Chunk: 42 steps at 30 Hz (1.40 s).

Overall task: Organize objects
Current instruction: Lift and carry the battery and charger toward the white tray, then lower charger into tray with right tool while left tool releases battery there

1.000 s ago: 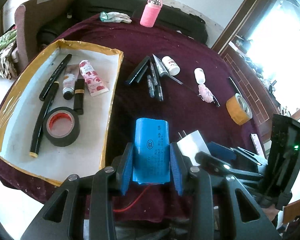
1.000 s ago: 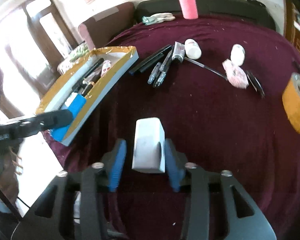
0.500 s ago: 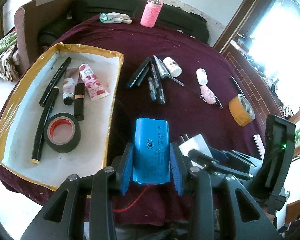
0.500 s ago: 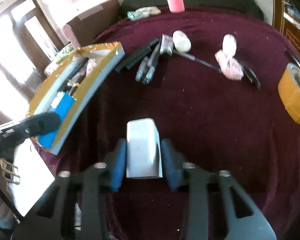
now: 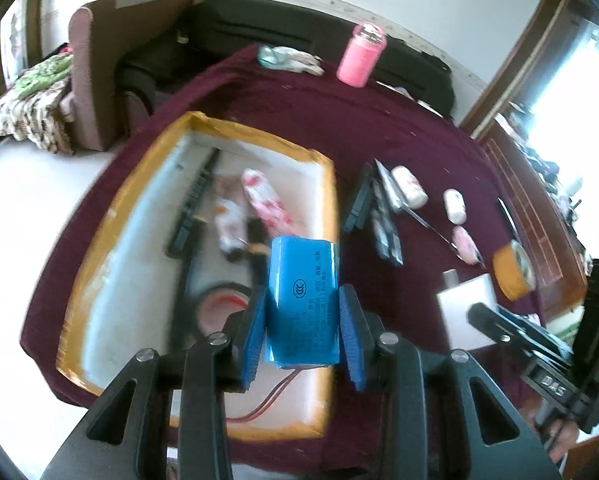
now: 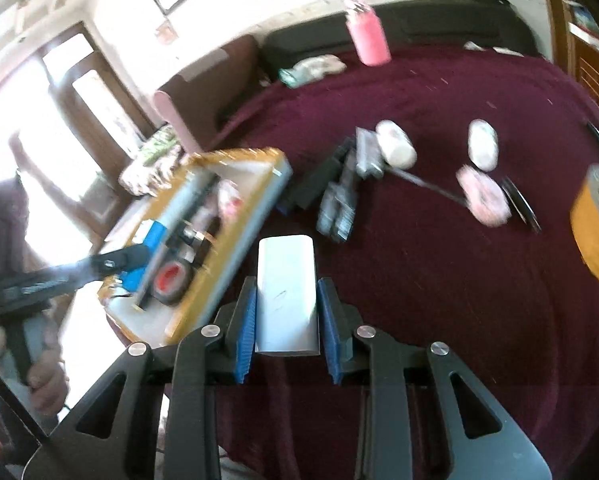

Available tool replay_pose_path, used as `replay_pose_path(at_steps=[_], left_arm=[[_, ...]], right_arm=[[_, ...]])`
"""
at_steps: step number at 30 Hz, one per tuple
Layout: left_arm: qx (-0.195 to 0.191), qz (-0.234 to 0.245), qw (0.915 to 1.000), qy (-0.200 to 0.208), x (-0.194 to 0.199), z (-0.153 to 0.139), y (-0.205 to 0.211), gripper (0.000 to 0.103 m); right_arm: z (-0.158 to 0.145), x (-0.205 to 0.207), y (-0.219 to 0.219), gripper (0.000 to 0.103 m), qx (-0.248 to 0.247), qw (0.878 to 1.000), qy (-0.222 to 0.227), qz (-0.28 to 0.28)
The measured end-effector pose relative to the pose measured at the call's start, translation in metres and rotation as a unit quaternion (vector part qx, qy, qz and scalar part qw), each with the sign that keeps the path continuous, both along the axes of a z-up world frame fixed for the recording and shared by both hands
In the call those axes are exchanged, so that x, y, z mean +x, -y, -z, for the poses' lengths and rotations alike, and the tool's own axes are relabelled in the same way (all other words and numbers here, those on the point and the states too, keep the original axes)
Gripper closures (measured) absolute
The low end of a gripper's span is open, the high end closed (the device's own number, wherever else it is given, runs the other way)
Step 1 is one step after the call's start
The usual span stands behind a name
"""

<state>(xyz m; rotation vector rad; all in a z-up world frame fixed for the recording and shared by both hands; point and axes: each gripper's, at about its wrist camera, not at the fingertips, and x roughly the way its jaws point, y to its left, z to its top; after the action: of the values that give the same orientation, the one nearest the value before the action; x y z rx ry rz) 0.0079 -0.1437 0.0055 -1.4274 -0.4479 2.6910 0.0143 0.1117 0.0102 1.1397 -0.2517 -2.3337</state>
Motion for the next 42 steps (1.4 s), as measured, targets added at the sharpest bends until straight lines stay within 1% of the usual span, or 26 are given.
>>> replay_pose_path(at_steps=[3, 8, 18, 21, 23, 27, 29, 35, 38, 42], left_arm=[[-0.011, -0.014, 0.9998, 0.001, -0.012, -0.002, 0.021, 0.072], [-0.035, -0.023, 0.9991, 0.007, -0.034, 0.002, 0.045, 0.072], [-0.055, -0.008, 0.9974, 0.046, -0.099, 0.029, 0.080, 0.072], [-0.052, 0.003, 0.9966, 0.065, -0.118, 0.041, 0.084, 0.072], [-0.057, 0.006, 0.9958, 0.071, -0.124, 0.045, 0.084, 0.072], [-0.050, 0.013, 0.9955, 0.080, -0.133, 0.050, 0.085, 0.072], [-0.058, 0.013, 0.9942, 0.089, -0.139, 0.053, 0.084, 0.072], [-0.061, 0.012, 0.9932, 0.099, -0.148, 0.057, 0.085, 0.072], [-0.061, 0.016, 0.9928, 0.102, -0.150, 0.058, 0.085, 0.072], [-0.066, 0.017, 0.9918, 0.108, -0.156, 0.061, 0.084, 0.072]], right_arm=[[-0.007, -0.009, 0.023, 0.077, 0.000, 1.000, -0.009, -0.013], [-0.006, -0.031, 0.064, 0.077, -0.003, 0.999, -0.009, -0.043], [-0.002, -0.082, 0.119, 0.077, 0.006, 0.997, -0.022, -0.068], [0.005, -0.097, 0.133, 0.077, 0.014, 0.997, -0.023, -0.074], [0.013, -0.105, 0.141, 0.077, 0.017, 0.997, -0.016, -0.080], [0.024, -0.116, 0.149, 0.077, 0.018, 0.996, -0.008, -0.082], [0.025, -0.122, 0.153, 0.077, 0.020, 0.996, -0.010, -0.081], [0.034, -0.135, 0.160, 0.077, 0.055, 0.997, -0.022, -0.056], [0.043, -0.140, 0.161, 0.077, 0.048, 0.997, 0.001, -0.059], [0.045, -0.142, 0.161, 0.077, 0.066, 0.997, -0.001, -0.049]])
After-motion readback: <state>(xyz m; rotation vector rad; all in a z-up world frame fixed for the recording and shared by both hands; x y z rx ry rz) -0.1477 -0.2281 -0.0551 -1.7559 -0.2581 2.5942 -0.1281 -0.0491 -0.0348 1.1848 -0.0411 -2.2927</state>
